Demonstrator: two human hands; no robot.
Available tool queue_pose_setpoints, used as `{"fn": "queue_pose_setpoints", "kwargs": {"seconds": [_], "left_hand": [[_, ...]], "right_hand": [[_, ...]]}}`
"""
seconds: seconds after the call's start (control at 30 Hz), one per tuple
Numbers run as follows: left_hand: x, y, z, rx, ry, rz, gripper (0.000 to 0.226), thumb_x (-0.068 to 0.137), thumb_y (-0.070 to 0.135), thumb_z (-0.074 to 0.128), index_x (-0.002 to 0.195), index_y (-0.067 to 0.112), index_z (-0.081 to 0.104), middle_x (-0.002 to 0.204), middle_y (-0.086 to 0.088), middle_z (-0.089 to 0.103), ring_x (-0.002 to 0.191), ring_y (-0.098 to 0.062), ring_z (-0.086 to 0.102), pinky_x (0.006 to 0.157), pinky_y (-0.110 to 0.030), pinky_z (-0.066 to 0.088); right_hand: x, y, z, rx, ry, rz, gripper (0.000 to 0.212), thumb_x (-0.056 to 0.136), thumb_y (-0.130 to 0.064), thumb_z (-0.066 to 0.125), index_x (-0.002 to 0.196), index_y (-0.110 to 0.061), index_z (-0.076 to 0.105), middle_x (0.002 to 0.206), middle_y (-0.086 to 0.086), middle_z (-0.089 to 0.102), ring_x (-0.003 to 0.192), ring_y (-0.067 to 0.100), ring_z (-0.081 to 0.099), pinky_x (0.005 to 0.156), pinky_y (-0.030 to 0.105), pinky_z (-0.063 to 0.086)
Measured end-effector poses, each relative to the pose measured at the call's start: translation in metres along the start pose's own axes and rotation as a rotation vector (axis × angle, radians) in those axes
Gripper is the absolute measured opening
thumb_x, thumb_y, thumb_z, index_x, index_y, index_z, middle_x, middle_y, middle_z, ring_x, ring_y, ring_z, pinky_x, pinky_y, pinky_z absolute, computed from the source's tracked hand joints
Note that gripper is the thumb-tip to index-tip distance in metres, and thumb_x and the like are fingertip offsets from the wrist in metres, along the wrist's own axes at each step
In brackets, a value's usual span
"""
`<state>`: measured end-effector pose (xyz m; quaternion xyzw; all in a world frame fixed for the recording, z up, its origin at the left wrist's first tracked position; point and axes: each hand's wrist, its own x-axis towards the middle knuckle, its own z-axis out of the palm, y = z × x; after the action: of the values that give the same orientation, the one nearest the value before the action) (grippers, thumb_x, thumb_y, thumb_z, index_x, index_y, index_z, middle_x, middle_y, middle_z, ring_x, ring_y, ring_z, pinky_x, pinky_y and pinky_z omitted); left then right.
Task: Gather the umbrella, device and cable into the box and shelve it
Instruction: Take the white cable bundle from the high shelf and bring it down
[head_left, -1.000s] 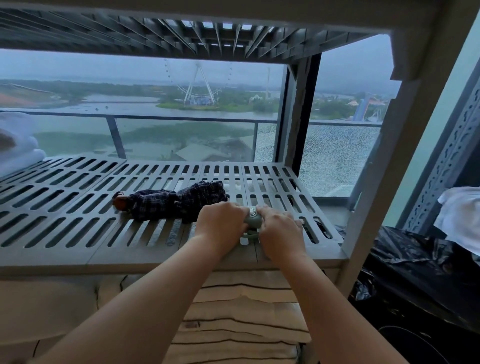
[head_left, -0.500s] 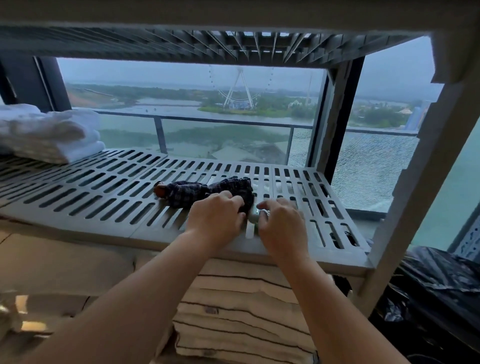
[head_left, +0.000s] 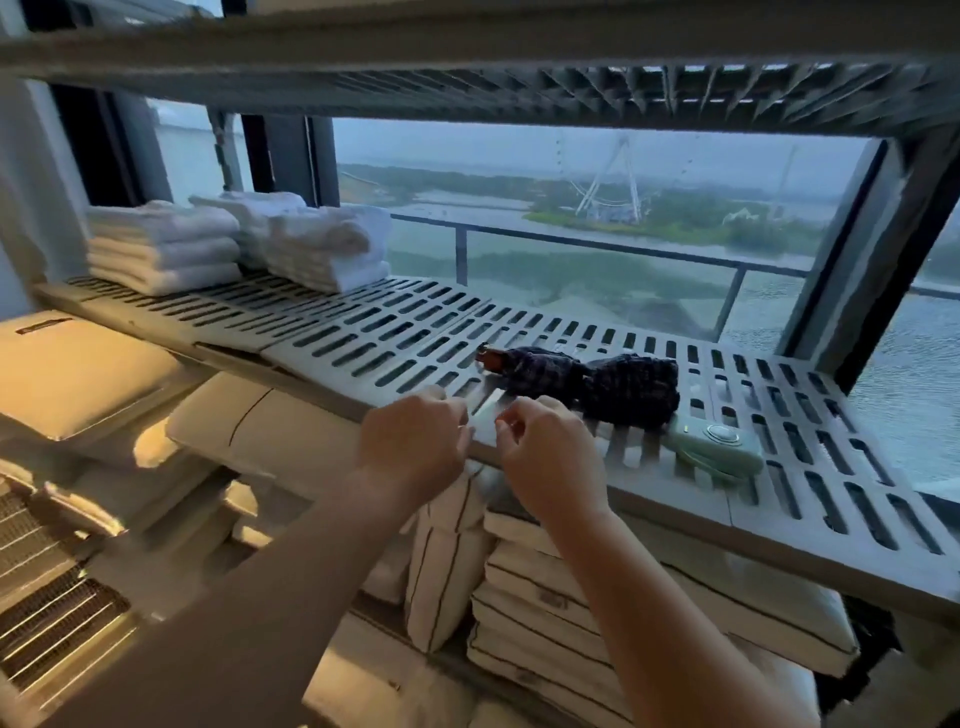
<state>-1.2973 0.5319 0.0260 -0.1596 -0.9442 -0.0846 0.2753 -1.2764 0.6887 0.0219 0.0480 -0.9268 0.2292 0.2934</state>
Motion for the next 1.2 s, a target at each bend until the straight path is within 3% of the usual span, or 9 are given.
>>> {"fn": "queue_pose_setpoints", "kwargs": {"seconds": [0.17, 0.27, 0.4, 0.53, 0.67, 0.8, 0.97, 1.07, 1.2], "left_hand": [[-0.053, -0.083, -0.028, 0.091, -0.020, -0.156, 0.027, 0.096, 0.047, 0.046, 0.097, 0.028, 0.065, 0.089, 0.006, 0.056, 0.071, -0.011, 0.047, 0.058, -0.031, 0.035], [-0.087, -0.137, -0.054, 0.126, -0.110, -0.256, 0.030, 0.097, 0.047, 0.045, 0.100, 0.024, 0.064, 0.091, 0.001, 0.058, 0.080, -0.019, 0.054, 0.063, -0.035, 0.041], [-0.137, -0.207, -0.088, 0.203, -0.113, -0.342, 0.029, 0.096, 0.048, 0.046, 0.097, 0.026, 0.064, 0.096, 0.001, 0.063, 0.086, -0.020, 0.058, 0.063, -0.034, 0.035], [-0.188, -0.269, -0.125, 0.278, -0.130, -0.470, 0.034, 0.095, 0.048, 0.043, 0.100, 0.024, 0.067, 0.099, -0.001, 0.063, 0.094, -0.025, 0.063, 0.068, -0.037, 0.043], [-0.245, -0.317, -0.165, 0.347, -0.096, -0.583, 0.031, 0.095, 0.046, 0.043, 0.094, 0.026, 0.066, 0.087, 0.002, 0.061, 0.080, -0.021, 0.062, 0.063, -0.034, 0.050], [-0.303, -0.355, -0.202, 0.421, -0.043, -0.710, 0.027, 0.096, 0.045, 0.046, 0.092, 0.029, 0.066, 0.080, 0.007, 0.058, 0.068, -0.012, 0.050, 0.055, -0.029, 0.037], [-0.362, -0.388, -0.243, 0.505, -0.088, -0.907, 0.029, 0.097, 0.047, 0.039, 0.091, 0.032, 0.064, 0.083, 0.010, 0.056, 0.070, -0.014, 0.052, 0.050, -0.028, 0.023], [-0.393, -0.400, -0.265, 0.595, -0.132, -1.036, 0.032, 0.097, 0.048, 0.039, 0.097, 0.030, 0.066, 0.093, 0.007, 0.062, 0.084, -0.021, 0.062, 0.056, -0.031, 0.033], [-0.436, -0.401, -0.295, 0.656, -0.182, -1.234, 0.033, 0.099, 0.047, 0.039, 0.103, 0.029, 0.067, 0.099, 0.004, 0.062, 0.091, -0.023, 0.062, 0.065, -0.034, 0.047]], "right_hand": [[-0.013, -0.084, 0.046, 0.055, -0.133, -0.122, 0.024, 0.100, -0.035, 0.051, 0.101, -0.021, 0.070, 0.093, -0.004, 0.065, 0.073, 0.009, 0.061, 0.068, 0.027, 0.058], [-0.024, -0.140, 0.074, 0.052, -0.247, -0.169, 0.024, 0.101, -0.034, 0.050, 0.105, -0.022, 0.070, 0.099, -0.003, 0.064, 0.078, 0.008, 0.061, 0.072, 0.026, 0.057], [-0.042, -0.217, 0.110, 0.135, -0.347, -0.229, 0.021, 0.099, -0.034, 0.051, 0.103, -0.025, 0.070, 0.098, -0.005, 0.064, 0.080, 0.006, 0.059, 0.071, 0.022, 0.054], [-0.061, -0.297, 0.143, 0.210, -0.438, -0.310, 0.020, 0.097, -0.033, 0.050, 0.099, -0.026, 0.069, 0.094, -0.006, 0.066, 0.078, 0.007, 0.062, 0.073, 0.029, 0.059], [-0.083, -0.377, 0.173, 0.247, -0.511, -0.430, 0.018, 0.097, -0.034, 0.053, 0.103, -0.026, 0.068, 0.097, -0.005, 0.065, 0.079, 0.005, 0.059, 0.069, 0.022, 0.049], [-0.113, -0.455, 0.196, 0.314, -0.581, -0.531, 0.023, 0.096, -0.032, 0.050, 0.102, -0.023, 0.070, 0.099, -0.001, 0.067, 0.087, 0.016, 0.064, 0.077, 0.034, 0.056], [-0.150, -0.537, 0.221, 0.396, -0.617, -0.662, 0.021, 0.095, -0.033, 0.052, 0.106, -0.026, 0.069, 0.099, -0.004, 0.066, 0.082, 0.013, 0.059, 0.067, 0.028, 0.050], [-0.170, -0.578, 0.232, 0.473, -0.690, -0.751, 0.026, 0.094, -0.040, 0.052, 0.112, -0.028, 0.068, 0.105, -0.004, 0.067, 0.087, 0.014, 0.065, 0.075, 0.036, 0.059], [-0.202, -0.626, 0.240, 0.545, -0.707, -0.911, 0.029, 0.092, -0.047, 0.054, 0.114, -0.032, 0.066, 0.106, -0.006, 0.065, 0.078, 0.012, 0.059, 0.060, 0.028, 0.050]]}}
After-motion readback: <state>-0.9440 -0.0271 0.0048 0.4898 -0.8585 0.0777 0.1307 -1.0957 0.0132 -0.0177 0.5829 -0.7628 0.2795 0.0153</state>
